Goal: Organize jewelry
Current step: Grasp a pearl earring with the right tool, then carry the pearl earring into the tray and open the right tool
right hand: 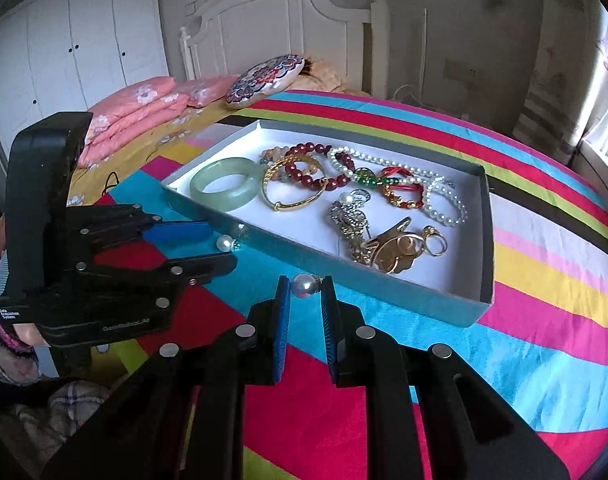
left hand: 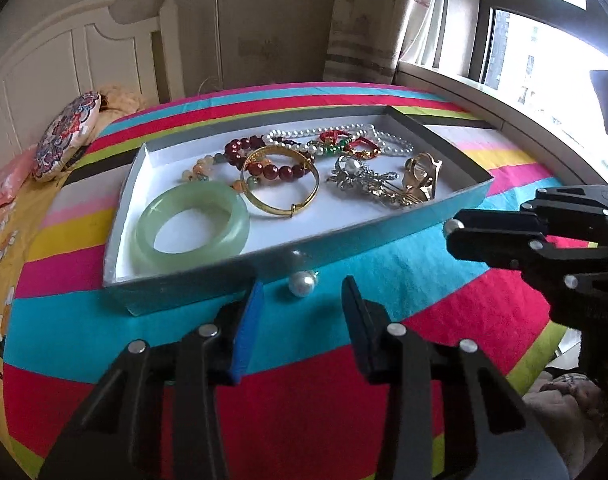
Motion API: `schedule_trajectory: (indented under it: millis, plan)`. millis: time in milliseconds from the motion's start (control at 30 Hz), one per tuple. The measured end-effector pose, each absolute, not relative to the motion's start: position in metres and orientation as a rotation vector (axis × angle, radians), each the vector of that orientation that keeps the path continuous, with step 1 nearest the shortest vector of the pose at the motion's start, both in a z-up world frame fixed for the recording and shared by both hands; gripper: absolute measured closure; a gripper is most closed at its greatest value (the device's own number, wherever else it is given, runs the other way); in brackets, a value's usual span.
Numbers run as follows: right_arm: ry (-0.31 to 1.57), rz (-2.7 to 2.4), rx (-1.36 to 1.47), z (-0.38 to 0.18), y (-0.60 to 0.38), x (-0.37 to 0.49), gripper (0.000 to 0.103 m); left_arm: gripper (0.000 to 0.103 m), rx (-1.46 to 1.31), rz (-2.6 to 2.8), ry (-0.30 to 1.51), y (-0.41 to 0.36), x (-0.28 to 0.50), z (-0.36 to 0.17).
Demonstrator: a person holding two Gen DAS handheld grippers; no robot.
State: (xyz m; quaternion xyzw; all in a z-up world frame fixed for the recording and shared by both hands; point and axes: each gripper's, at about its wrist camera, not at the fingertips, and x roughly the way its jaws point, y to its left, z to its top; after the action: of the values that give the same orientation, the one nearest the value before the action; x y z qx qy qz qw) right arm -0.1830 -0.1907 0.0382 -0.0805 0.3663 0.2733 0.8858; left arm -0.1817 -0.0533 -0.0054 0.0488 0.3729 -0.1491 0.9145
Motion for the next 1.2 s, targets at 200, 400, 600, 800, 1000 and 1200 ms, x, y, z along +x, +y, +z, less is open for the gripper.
schedule_trajectory:
  millis: [200,400,600,800,1000,1200]
  plan:
    - [0.772,0.574,-0.172,0.033,-0.188,-0.184,0.088,0.086,0.133,-0.299,0.751,-0.056,-0.183,-0.008]
    - [0.777,0.577,-0.175,0.03,-0.186,-0.184,0.088,0.09,0.138,-0.311,0.741,-0.056,-0.185,-0.007]
    - [0.779,0.575,-0.179,0.03,-0.184,-0.184,0.088,0.09,0.132,-0.335,0.73,-0.057,-0.188,-0.007]
    - [0.77,0.57,-0.16,0.032,-0.187,-0.182,0.088,0.09,0.115,-0.357,0.715,-0.057,-0.194,-0.002]
    - [0.733,0.567,-0.155,0.04,-0.186,-0.179,0.088,0.09,0.1,-0.364,0.665,-0.056,-0.198,0.017]
    - [0.712,0.566,-0.171,0.046,-0.179,-0.173,0.088,0.09,0.095,-0.36,0.642,-0.054,-0.191,0.031]
